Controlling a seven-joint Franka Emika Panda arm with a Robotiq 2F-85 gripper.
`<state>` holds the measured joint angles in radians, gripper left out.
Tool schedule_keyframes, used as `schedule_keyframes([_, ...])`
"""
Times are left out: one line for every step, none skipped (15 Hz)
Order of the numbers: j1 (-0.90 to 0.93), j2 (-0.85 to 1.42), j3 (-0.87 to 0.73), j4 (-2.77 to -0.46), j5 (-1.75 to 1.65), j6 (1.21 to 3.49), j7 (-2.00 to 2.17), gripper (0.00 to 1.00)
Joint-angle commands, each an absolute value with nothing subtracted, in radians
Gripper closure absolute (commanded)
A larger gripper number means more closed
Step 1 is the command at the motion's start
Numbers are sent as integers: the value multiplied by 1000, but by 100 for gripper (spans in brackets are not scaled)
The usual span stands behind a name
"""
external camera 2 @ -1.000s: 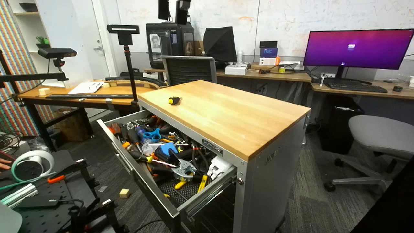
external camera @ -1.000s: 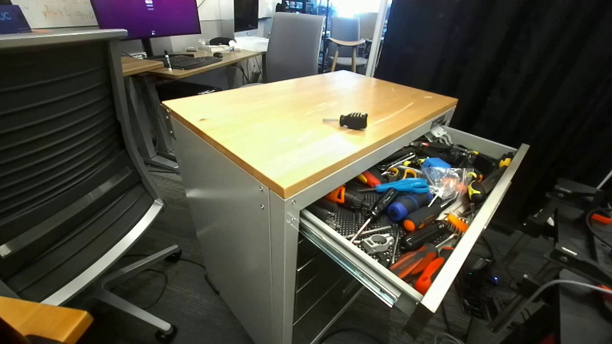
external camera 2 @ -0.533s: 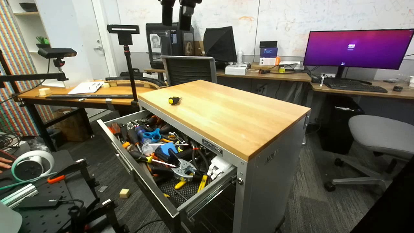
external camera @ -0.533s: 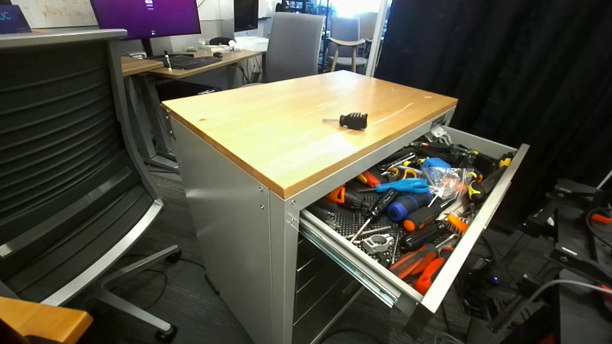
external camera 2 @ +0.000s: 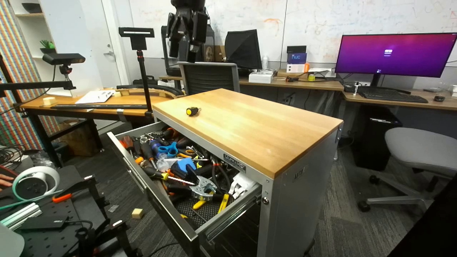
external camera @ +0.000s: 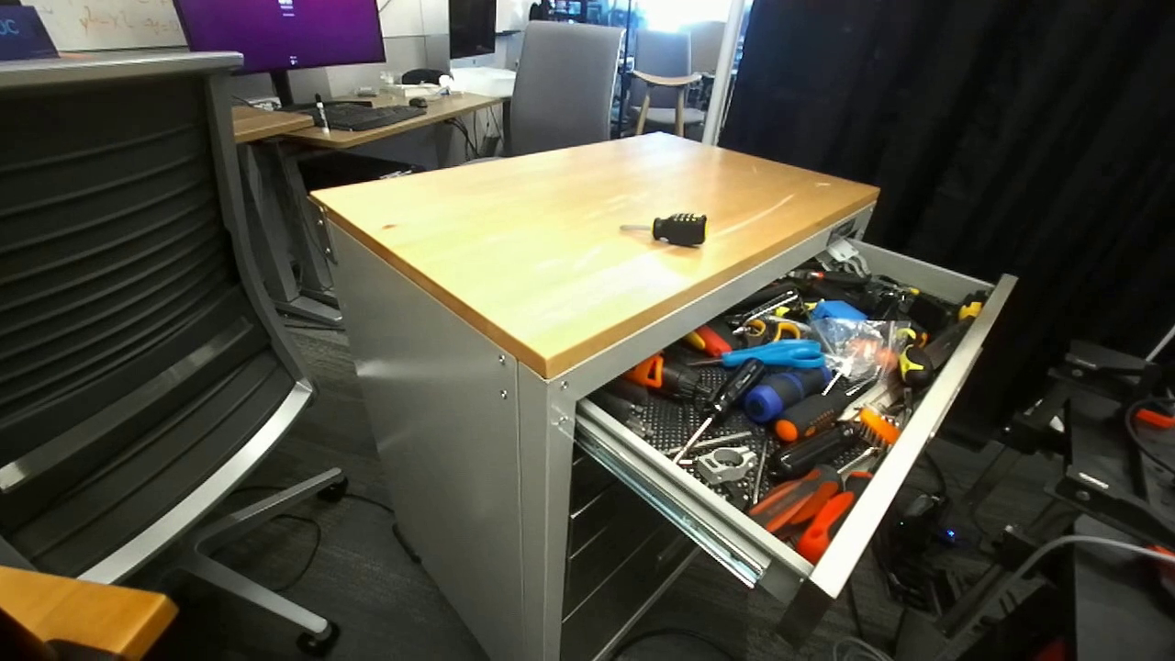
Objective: Put the screwdriver into the open drawer then close the drawer.
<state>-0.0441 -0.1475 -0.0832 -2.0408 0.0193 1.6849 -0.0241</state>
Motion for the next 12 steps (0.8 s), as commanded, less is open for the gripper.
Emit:
schedule_keyframes([-54, -147, -81, -2037, 20, 1682, -25, 0])
schedule_keyframes([-57, -148, -85, -2035, 20, 1682, -26, 0])
schedule_keyframes([-60, -149, -88, -2033, 20, 1682, -26, 0])
schedule_keyframes([-60, -149, -88, -2034, 20, 1683, -26, 0])
schedule_keyframes([-57, -162, -78, -2063, 11, 1720, 8, 0])
schedule_keyframes([-46, -154, -59, -2097, 1, 1787, 63, 0])
schedule_keyframes([-36, -143, -42, -2124, 0, 1844, 92, 0])
schedule_keyframes([-18, -100, -16, -2121, 11, 1896, 131, 0])
schedule_keyframes([-5, -80, 1, -2134, 18, 1935, 144, 0])
schedule_keyframes([12, -49, 23, -2140, 19, 1978, 173, 0])
schedule_keyframes([27, -15, 42, -2138, 14, 2014, 194, 0])
schedule_keyframes([43, 27, 58, -2126, 17, 2041, 210, 0])
